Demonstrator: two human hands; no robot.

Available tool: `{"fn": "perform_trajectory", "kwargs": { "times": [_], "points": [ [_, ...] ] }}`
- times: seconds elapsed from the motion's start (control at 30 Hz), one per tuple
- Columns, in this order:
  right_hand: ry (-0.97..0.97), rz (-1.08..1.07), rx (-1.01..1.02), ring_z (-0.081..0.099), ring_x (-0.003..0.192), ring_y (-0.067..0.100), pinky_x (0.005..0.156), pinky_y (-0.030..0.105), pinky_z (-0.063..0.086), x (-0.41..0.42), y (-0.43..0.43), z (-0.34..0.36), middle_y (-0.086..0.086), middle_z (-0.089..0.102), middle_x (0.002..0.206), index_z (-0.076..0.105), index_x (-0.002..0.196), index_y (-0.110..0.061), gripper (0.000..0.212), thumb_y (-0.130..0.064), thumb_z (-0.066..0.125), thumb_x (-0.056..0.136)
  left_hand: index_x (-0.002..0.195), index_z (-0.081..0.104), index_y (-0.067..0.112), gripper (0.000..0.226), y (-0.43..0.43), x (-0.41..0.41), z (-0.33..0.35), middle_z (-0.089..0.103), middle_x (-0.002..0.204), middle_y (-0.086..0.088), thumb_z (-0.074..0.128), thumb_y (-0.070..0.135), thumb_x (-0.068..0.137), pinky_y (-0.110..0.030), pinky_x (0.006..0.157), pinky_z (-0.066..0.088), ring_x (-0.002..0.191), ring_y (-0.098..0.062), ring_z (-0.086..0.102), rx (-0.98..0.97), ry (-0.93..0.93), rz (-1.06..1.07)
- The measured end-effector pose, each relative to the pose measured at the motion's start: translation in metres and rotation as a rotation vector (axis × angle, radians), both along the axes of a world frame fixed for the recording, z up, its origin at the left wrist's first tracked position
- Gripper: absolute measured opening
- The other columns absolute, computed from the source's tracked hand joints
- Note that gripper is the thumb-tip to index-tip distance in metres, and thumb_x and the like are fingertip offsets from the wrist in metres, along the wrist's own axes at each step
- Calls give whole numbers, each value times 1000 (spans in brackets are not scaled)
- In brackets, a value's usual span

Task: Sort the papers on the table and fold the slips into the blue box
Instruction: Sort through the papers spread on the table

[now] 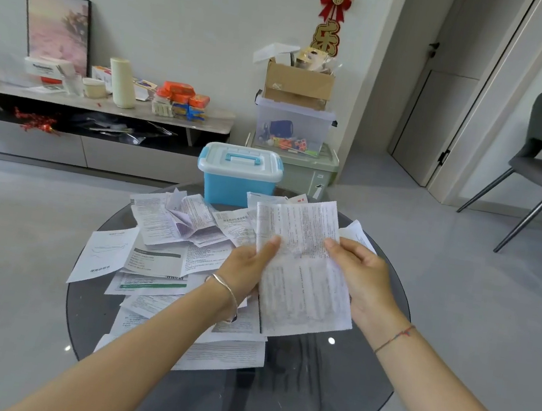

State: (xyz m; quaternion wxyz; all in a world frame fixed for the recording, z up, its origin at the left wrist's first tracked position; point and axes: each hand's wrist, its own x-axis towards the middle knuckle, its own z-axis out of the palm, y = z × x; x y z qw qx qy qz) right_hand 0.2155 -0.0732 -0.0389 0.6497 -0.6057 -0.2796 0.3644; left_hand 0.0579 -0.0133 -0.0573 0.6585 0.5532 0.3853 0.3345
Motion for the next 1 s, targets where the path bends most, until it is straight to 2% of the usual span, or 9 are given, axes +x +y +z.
{"fn": "perform_trajectory", "kwargs": {
  "times": [0.1, 0.2, 0.3, 0.5, 0.63, 0.73, 0.83, 0.9, 1.0],
  "points": [
    [-87, -22, -16, 70, 92, 21, 92, 39, 53, 10, -7, 2, 3, 74, 90, 71, 90, -14, 6, -16, 71, 84, 108, 65, 9, 37, -4, -3, -4, 73, 100, -5, 41, 36, 99, -30, 79, 58, 93, -15, 71, 82, 105, -195],
    [-238, 20, -38, 70, 87, 16, 90, 37, 54, 29, -13, 6, 1, 75, 91, 70, 83, -23, 5, -20, 74, 82, 119, 60, 13, 42, -2, -11, -15, 67, 117, -3, 31, 38, 102, -37, 100, 46, 110, -18, 62, 354, 351, -219],
    [-454, 246, -144, 70, 88, 12, 89, 33, 52, 45, -16, 10, -7, 75, 88, 73, 85, -27, 10, -29, 77, 77, 145, 35, 21, 45, 2, -28, -29, 47, 142, 2, 26, 37, 103, -26, 105, 33, 128, -19, 46, 472, 574, -169],
    [-714, 543, -173, 66, 77, -5, 76, 7, 49, 31, 4, 4, -8, 73, 87, 73, 91, -18, 14, -19, 77, 77, 152, 9, 28, 57, -9, -49, -55, 28, 154, 6, 28, 41, 100, -25, 105, 31, 134, -12, 36, 491, 517, -98],
    [-876, 586, -190, 64, 79, 1, 79, 14, 50, 25, 23, -18, -9, 71, 84, 72, 84, -22, 9, -17, 78, 77, 152, -3, 24, 79, -19, -50, -68, 11, 159, 4, 20, 65, 88, -27, 118, 16, 144, -11, 18, 670, 671, -192],
    [-1006, 586, -209, 61, 76, 0, 70, 14, 45, 22, 32, -36, -11, 71, 81, 75, 84, -21, 7, -22, 78, 78, 144, -16, 39, 70, -21, -50, -75, -5, 160, 8, 10, 70, 87, -28, 119, 11, 146, -11, 8, 877, 782, -244],
    [-1126, 552, -209, 61, 78, 3, 70, 16, 44, 20, 37, -48, -11, 71, 83, 76, 86, -23, 7, -26, 77, 79, 149, 3, 45, 60, -19, -50, -80, -2, 160, 7, 2, 63, 92, -40, 118, 15, 145, -22, 14, 1069, 894, -313],
    [-1201, 560, -203, 62, 81, 4, 73, 17, 46, 17, 36, -54, -11, 72, 86, 75, 88, -24, 8, -27, 75, 80, 149, 17, 42, 70, -23, -47, -77, 7, 160, 6, -12, 62, 89, -49, 118, 9, 146, -26, 13, 1192, 979, -384],
    [-1271, 546, -181, 57, 80, 6, 73, 21, 42, 15, 34, -59, -7, 70, 86, 75, 91, -21, 11, -27, 73, 82, 150, 9, 39, 91, -33, -41, -71, 6, 160, 9, -26, 70, 72, -36, 115, -13, 148, -17, 1, 1168, 1037, -519]
  ]
}}
